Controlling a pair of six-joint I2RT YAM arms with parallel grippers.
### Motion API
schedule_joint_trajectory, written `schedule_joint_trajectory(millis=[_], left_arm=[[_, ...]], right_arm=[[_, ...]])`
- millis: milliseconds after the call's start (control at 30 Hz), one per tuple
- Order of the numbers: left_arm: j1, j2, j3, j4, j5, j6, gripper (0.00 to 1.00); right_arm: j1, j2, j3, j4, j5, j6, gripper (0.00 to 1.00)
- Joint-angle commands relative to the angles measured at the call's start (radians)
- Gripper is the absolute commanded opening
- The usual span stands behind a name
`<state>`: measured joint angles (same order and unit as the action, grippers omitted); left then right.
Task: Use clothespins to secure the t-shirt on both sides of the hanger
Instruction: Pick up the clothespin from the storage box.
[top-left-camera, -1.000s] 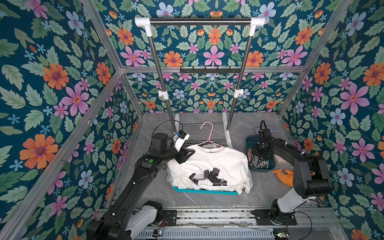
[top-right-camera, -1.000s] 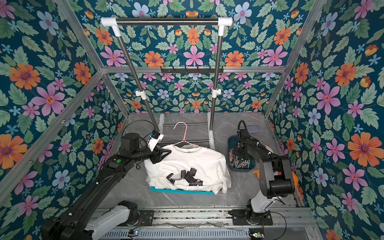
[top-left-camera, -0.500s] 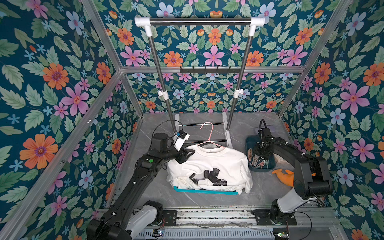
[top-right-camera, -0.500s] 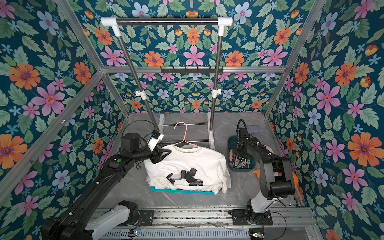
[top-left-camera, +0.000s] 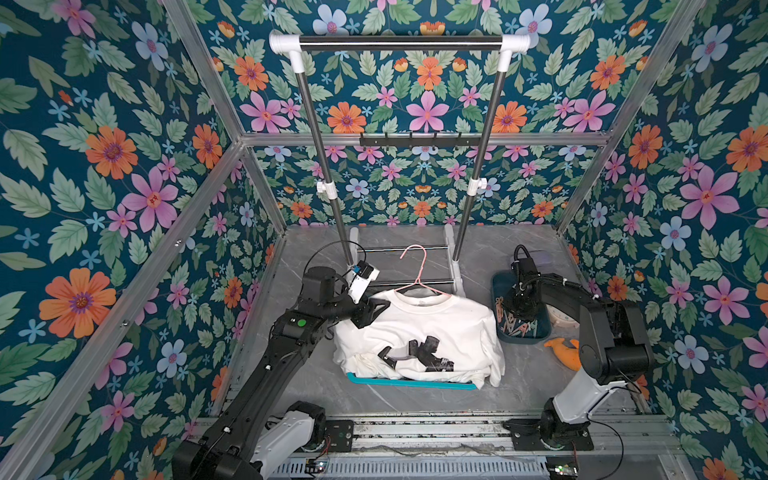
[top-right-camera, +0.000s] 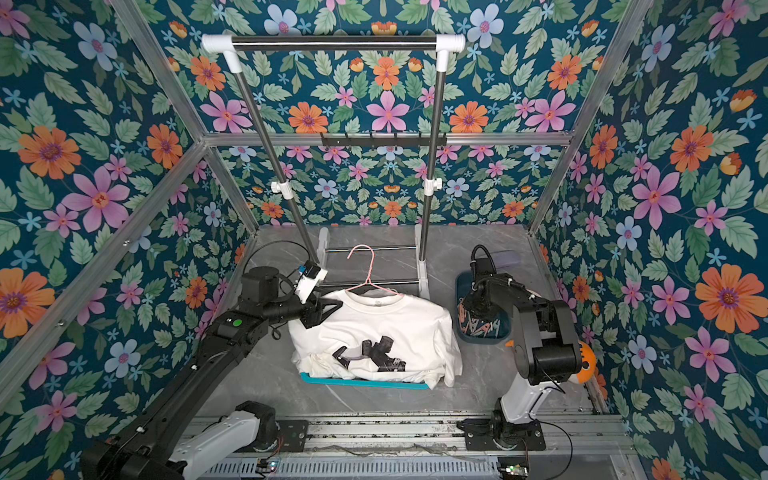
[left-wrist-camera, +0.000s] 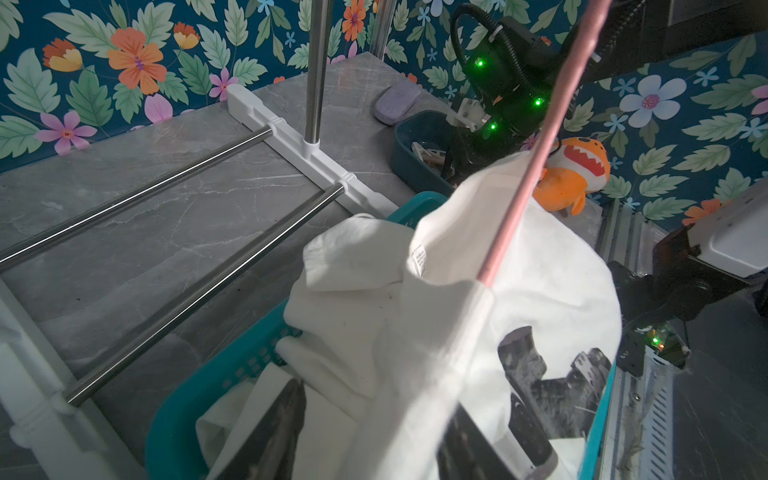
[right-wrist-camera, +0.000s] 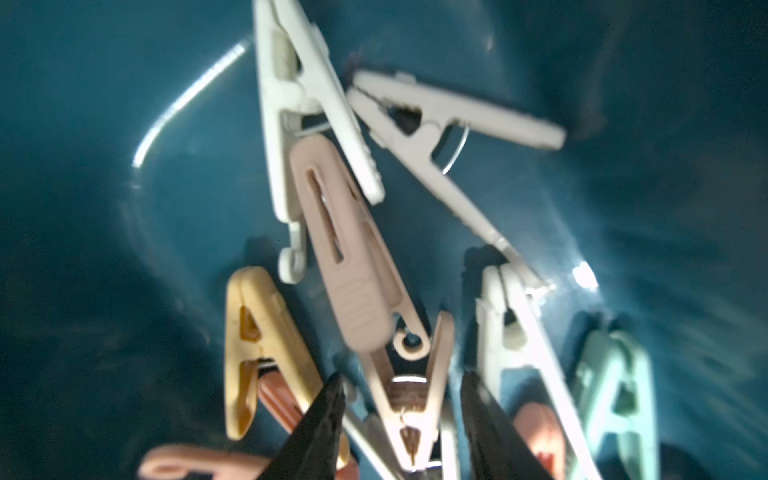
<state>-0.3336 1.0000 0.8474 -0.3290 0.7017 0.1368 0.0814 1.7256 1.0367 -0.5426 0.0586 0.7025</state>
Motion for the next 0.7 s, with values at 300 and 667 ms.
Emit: schedule_joint_trajectory(millis=[300,667], left_arm=[[-0.001,-0.001,0.001,0.030,0.013,-0.003,0.00],[-0.002,-0.006,-0.001,0.030,0.009,0.000,0.00]], right_arm=[[-0.003,0.036,0.035,-0.027,0.081,0.045,0.45],[-0.003,0.073,0.052,-0.027,0.099,0.020,0.41]])
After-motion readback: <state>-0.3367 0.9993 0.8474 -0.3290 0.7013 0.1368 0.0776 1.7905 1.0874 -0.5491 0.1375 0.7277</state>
